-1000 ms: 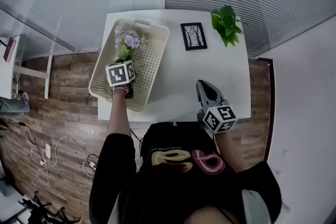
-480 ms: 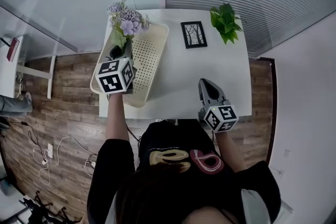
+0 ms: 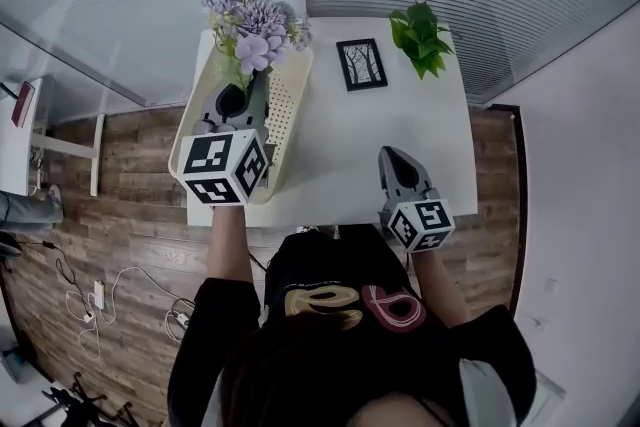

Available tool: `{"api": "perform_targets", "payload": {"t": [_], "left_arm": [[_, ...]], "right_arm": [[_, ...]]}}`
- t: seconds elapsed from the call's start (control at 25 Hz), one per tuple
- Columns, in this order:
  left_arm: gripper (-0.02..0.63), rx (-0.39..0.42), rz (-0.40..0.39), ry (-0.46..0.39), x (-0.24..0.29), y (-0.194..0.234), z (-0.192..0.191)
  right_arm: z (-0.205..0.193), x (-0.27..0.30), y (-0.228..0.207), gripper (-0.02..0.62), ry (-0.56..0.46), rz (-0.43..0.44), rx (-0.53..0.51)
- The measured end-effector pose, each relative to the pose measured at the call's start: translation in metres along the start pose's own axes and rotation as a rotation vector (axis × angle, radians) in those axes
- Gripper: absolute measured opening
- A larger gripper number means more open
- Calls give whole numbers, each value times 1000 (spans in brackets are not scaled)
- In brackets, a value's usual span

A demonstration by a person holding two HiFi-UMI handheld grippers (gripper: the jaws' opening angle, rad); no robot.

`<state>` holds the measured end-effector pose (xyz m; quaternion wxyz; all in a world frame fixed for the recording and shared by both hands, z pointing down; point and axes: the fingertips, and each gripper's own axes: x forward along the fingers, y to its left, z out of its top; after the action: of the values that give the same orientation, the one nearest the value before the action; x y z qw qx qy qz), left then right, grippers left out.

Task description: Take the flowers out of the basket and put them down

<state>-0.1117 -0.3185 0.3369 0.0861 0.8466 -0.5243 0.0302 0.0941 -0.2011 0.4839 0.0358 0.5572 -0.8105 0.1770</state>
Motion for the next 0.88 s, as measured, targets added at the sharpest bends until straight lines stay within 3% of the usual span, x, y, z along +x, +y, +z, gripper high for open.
{"api": "perform_targets", "payload": {"t": [0.16,0.32,0.44,0.88], "left_arm": [[48,9,-57,-48,-5,-26,22],[48,55,-99,-97,-5,-49,43],[48,37,-148,-110,-2,-63,50],[48,-17,-304,-18,19,-124,15]], "right_arm": [[-1,-7,1,11,11,-17,-67],[-3,-14,-6,11,6,-38,-46],[2,-22,-12,11,-8,-64,-41],[3,-48,-36,11,-28,-170,-42]]}}
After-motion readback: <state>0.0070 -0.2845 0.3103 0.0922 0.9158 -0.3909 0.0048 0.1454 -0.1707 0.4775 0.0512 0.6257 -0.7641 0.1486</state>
